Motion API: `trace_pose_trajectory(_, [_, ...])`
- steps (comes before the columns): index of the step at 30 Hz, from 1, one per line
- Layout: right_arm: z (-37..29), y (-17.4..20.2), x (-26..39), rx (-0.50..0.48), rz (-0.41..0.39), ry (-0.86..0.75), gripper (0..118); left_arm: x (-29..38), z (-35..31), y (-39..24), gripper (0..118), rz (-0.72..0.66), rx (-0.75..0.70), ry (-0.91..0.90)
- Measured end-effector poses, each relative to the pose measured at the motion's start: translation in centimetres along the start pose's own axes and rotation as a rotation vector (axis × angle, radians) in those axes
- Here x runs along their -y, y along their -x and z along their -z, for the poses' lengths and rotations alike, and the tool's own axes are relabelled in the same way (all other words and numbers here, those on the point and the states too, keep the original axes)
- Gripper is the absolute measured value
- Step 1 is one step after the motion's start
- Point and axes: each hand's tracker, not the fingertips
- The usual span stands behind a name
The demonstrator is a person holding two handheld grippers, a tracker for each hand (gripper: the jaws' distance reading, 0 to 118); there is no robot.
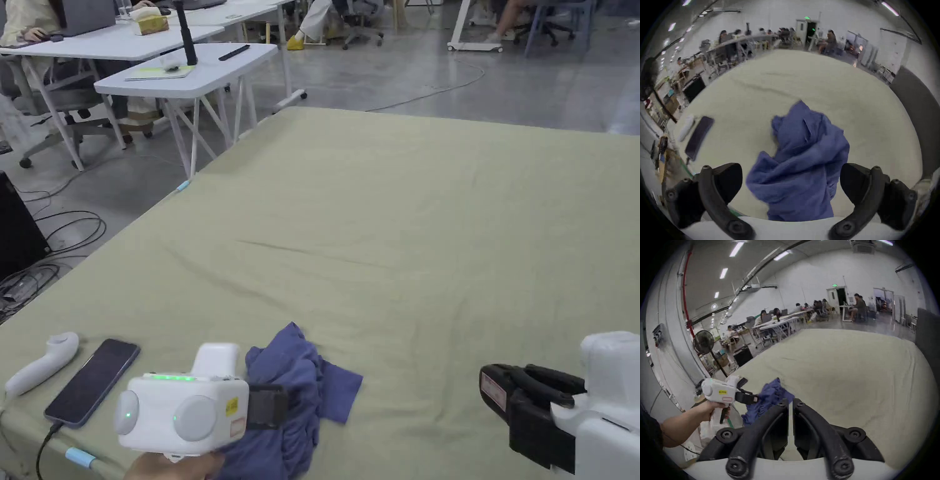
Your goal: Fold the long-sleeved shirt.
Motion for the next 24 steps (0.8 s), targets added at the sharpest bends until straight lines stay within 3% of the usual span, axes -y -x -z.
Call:
trace_pose_trajectory(2, [0.0, -0.3, 0.2, 0.006, 0.006, 0.006, 2, 0.1, 2.2, -0.3, 117, 0.014, 0.004, 0.083])
trace_pose_trajectory(3, [0.0, -0.4, 0.3, 0.011, 0.006, 0.01, 2, 0.4, 3.1, -0.2, 111, 0.012, -0.004, 0.126])
trace_pose_trajectory(6, [-0.6, -0.7, 0.2, 0.034, 0.009, -0.002, 2, -0.3, 4.3, 0.7, 40, -0.122, -0.002, 0.173])
trace_pose_trajectory(7, [-0.9, -0.9, 0.0, 0.038, 0.02, -0.008, 2, -0.9, 3.8, 0.9, 24, -0.192, 0.024, 0.161])
trace_pose_trajectory(8, [-1.4, -1.3, -0.1, 0.04, 0.04, -0.018, 2, -1.4, 2.8, 0.8, 16, -0.229, 0.033, 0.127])
trace_pose_trajectory(11, [-3.0, -2.4, -0.6, 0.051, 0.104, -0.051, 2, -4.9, -1.3, -2.1, 13, -0.128, 0.051, -0.012])
trace_pose_trajectory(15, [-6.5, -4.8, -1.7, 0.044, 0.217, -0.14, 2, -10.2, -9.4, -8.4, 13, -0.1, 0.268, -0.184])
trace_pose_trajectory(18, [-10.2, -6.7, -3.3, 0.07, 0.277, -0.233, 2, -13.0, -14.3, -15.5, 13, 0.016, 0.341, -0.308])
trace_pose_trajectory(21, [-14.5, -8.7, -4.8, 0.135, 0.289, -0.326, 2, -14.5, -16.1, -23.1, 13, 0.099, 0.435, -0.341])
trace_pose_trajectory(24, [-18.6, -10.4, -5.3, 0.223, 0.285, -0.396, 2, -13.8, -13.1, -31.0, 13, 0.178, 0.448, -0.269])
